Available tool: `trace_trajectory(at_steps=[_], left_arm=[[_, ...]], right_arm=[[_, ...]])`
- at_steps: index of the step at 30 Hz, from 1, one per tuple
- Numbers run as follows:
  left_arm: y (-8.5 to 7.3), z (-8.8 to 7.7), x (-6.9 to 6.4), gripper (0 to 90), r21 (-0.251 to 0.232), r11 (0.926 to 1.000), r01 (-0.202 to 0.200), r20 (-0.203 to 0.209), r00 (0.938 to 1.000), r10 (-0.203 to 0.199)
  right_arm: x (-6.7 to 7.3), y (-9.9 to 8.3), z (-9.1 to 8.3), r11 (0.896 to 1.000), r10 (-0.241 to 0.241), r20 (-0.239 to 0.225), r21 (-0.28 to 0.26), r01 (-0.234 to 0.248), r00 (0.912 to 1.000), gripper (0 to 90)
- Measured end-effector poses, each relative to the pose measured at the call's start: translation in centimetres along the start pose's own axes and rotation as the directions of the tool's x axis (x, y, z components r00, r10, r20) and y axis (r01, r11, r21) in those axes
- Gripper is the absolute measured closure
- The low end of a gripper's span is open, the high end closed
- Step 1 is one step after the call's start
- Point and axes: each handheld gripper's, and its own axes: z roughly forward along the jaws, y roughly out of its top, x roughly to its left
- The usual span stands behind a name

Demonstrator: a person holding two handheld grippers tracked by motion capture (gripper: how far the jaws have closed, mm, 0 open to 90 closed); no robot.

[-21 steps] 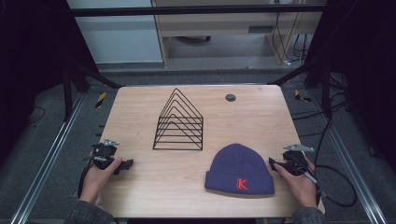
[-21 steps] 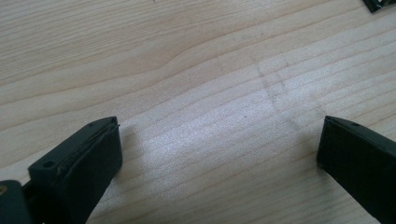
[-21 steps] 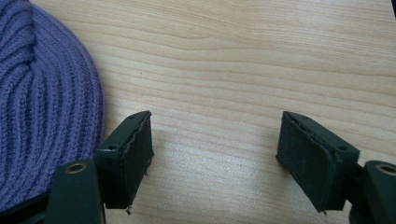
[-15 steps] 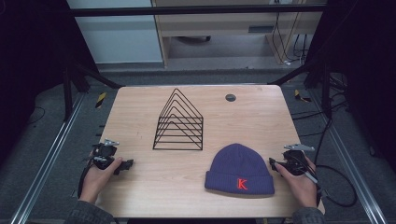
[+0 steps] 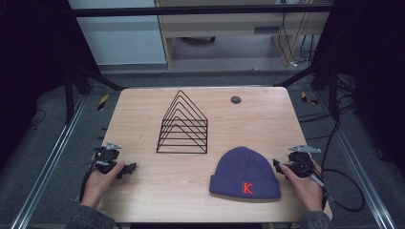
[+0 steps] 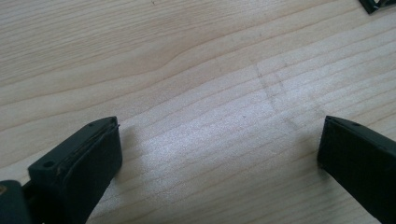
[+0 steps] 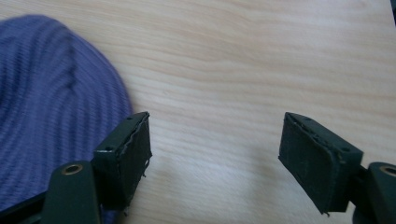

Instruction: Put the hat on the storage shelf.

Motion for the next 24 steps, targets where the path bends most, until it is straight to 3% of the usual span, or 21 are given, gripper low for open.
trace_trajectory(at_steps=[2, 5, 7, 8, 11, 12, 19, 24], left_arm=[[0.0, 0.0, 0.0, 0.0, 0.001, 1.0000, 0.002, 0.001, 1.0000, -0.002], [0.0, 0.0, 0.0, 0.0, 0.002, 1.0000, 0.003, 0.001, 1.0000, -0.003], [0.0, 0.0, 0.0, 0.0, 0.006, 1.0000, 0.005, 0.001, 1.0000, -0.005], [0.0, 0.0, -0.1, 0.0, 0.007, 1.0000, 0.006, 0.000, 1.0000, -0.006], [0.0, 0.0, -0.1, 0.0, 0.004, 1.0000, 0.001, -0.002, 1.0000, -0.001], [0.0, -0.1, -0.1, 0.0, 0.005, 1.0000, 0.000, -0.001, 1.0000, 0.000], [0.0, -0.1, -0.1, 0.0, 0.009, 1.0000, 0.001, 0.002, 1.0000, -0.001], [0.0, 0.0, -0.1, 0.0, 0.010, 0.9999, -0.004, 0.008, 1.0000, 0.004]], right_arm=[[0.3, 0.3, -0.1, 1.000, -0.007, 0.000, -0.003, 0.007, 1.0000, 27.6], [1.6, 2.3, -0.4, 0.997, -0.082, -0.022, -0.008, 0.082, 0.9964, 29.8], [1.9, 2.8, -0.5, 0.996, -0.092, -0.037, -0.007, 0.092, 0.9951, 31.3], [2.5, 3.9, -0.4, 0.991, -0.133, -0.051, 0.003, 0.133, 0.9898, 33.6], [2.9, 4.8, -0.2, 0.987, -0.160, -0.065, 0.015, 0.161, 0.9850, 36.5], [3.3, 5.7, 0.3, 0.980, -0.194, -0.084, 0.036, 0.198, 0.9773, 38.3], [4.4, 7.3, 2.1, 0.964, -0.245, -0.144, 0.072, 0.257, 0.9589, 50.8], [5.2, 7.7, 3.0, 0.967, -0.226, -0.198, 0.076, 0.245, 0.9538, 55.7]])
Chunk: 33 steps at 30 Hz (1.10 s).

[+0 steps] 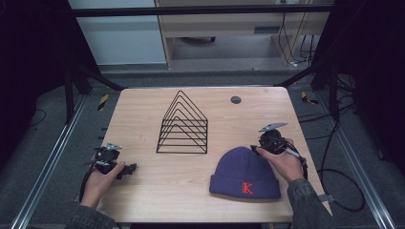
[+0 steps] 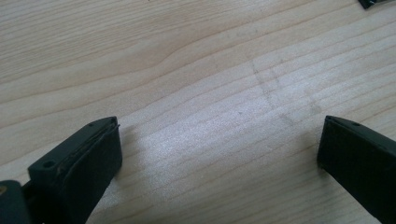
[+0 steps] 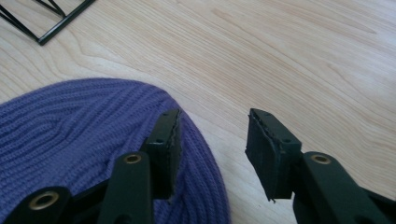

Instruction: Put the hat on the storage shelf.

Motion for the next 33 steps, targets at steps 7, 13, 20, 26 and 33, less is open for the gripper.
trace_trajectory(at_steps=[7, 13, 20, 26, 33], left_arm=[[0.0, 0.0, 0.0, 0.0, -0.002, 1.0000, -0.009, 0.000, 1.0000, 0.009], [0.0, 0.1, -0.1, 0.0, -0.003, 1.0000, -0.004, 0.002, 1.0000, 0.004], [0.0, 0.1, -0.1, 0.0, -0.002, 0.9999, -0.010, 0.003, 0.9999, 0.010], [0.0, 0.1, -0.2, 0.0, -0.006, 0.9999, -0.009, 0.004, 1.0000, 0.009], [0.0, 0.1, -0.1, 0.0, -0.005, 0.9999, -0.015, 0.005, 0.9999, 0.015]], right_arm=[[0.6, 0.2, 1.1, 0.999, 0.004, -0.031, 0.039, -0.003, 0.9995, 51.8], [1.1, 0.0, 2.5, 0.995, 0.022, -0.064, 0.103, -0.015, 0.9977, 44.8], [1.4, -0.2, 3.3, 0.991, 0.019, -0.085, 0.135, -0.007, 0.9962, 55.5], [1.4, -0.2, 3.3, 0.989, 0.018, -0.127, 0.145, 0.000, 0.9917, 70.3], [2.0, 0.1, 2.4, 0.993, -0.012, -0.146, 0.113, 0.029, 0.9893, 79.7]])
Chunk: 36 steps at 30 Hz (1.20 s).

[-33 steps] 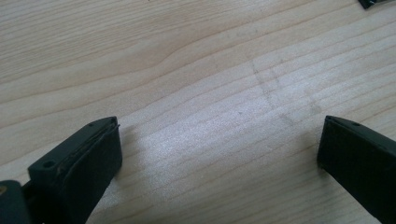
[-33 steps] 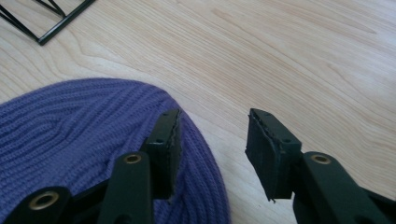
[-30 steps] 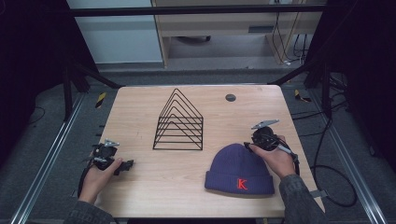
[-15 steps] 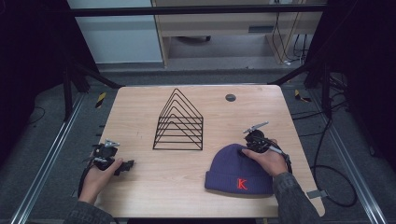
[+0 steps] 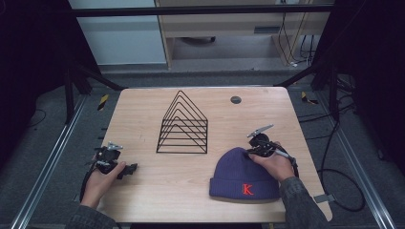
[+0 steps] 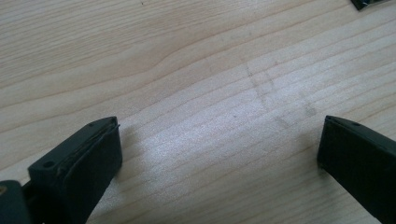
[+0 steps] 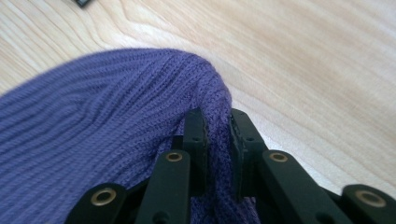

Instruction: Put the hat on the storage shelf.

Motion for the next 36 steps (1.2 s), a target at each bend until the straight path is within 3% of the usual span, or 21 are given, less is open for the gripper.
trace_trajectory(at_steps=[8, 13, 20, 27, 36], left_arm=[[0.1, -0.1, 0.1, 0.0, 0.004, 1.0000, -0.006, 0.010, 0.9999, 0.006], [0.2, -0.3, 0.1, 3.2, -0.027, 0.9995, 0.018, 0.038, 0.9991, -0.017], [0.4, -1.0, 0.1, 3.3, -0.072, 0.9973, 0.011, 0.046, 0.9989, -0.008], [0.9, -1.7, -0.3, 4.0, -0.136, 0.9907, -0.005, 0.049, 0.9987, 0.011], [1.2, -2.3, -0.7, 4.6, -0.179, 0.9838, -0.010, 0.059, 0.9981, 0.020]], right_arm=[[0.5, 0.4, -2.3, 0.997, -0.018, -0.004, -0.076, 0.018, 0.9998, 80.1], [1.1, 0.8, -4.2, 0.990, -0.043, -0.008, -0.138, 0.042, 0.9990, 80.1], [2.1, 1.3, -7.2, 0.973, -0.089, -0.002, -0.215, 0.087, 0.9960, 80.1], [3.3, 1.5, -9.5, 0.954, -0.135, 0.002, -0.272, 0.131, 0.9908, 80.3], [4.9, 2.9, -11.8, 0.933, -0.190, 0.019, -0.307, 0.187, 0.9816, 80.4]])
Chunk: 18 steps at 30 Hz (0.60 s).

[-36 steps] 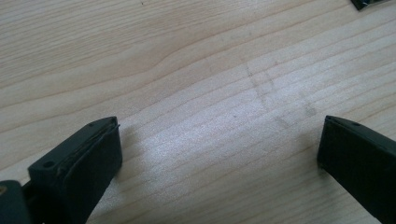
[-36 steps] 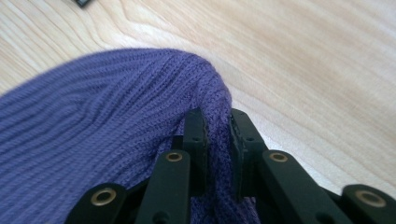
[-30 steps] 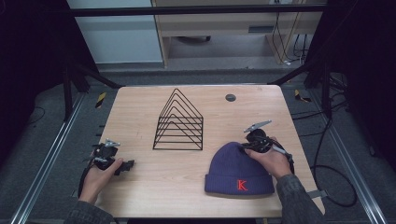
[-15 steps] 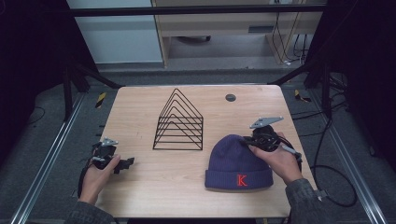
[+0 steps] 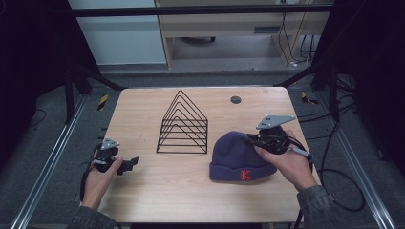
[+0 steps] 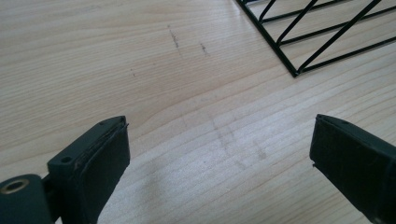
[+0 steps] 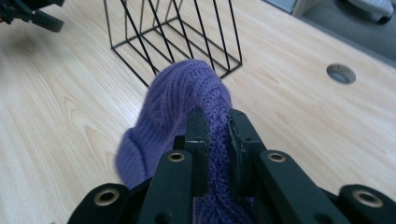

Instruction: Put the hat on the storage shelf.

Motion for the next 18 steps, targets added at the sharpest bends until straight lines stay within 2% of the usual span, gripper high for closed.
trace_trajectory(at_steps=[5, 11, 14, 16, 18], left_arm=[[0.1, -0.5, -0.2, 4.8, -0.013, 0.9999, 0.001, 0.009, 1.0000, 0.000], [1.0, -1.8, -1.1, 5.1, -0.081, 0.9966, -0.016, 0.013, 0.9998, 0.018], [2.1, -3.0, -1.6, 5.2, -0.137, 0.9905, -0.016, 0.013, 0.9998, 0.018], [3.0, -3.7, -1.8, 5.4, -0.170, 0.9854, -0.006, 0.037, 0.9992, 0.012], [4.3, -4.5, -2.2, 5.3, -0.205, 0.9786, -0.019, 0.056, 0.9979, 0.032]], right_arm=[[0.0, 1.9, -0.4, 1.000, -0.028, 0.008, -0.011, 0.028, 0.9996, 80.5], [-0.7, 4.0, -1.3, 0.999, -0.035, 0.028, -0.038, 0.037, 0.9990, 80.4], [-1.1, 5.3, -2.1, 0.998, -0.036, 0.043, -0.056, 0.039, 0.9984, 80.4], [-1.4, 6.1, -2.5, 0.997, -0.034, 0.056, -0.068, 0.038, 0.9979, 80.4], [-1.7, 6.9, -2.8, 0.996, -0.038, 0.072, -0.071, 0.043, 0.9967, 80.4]])
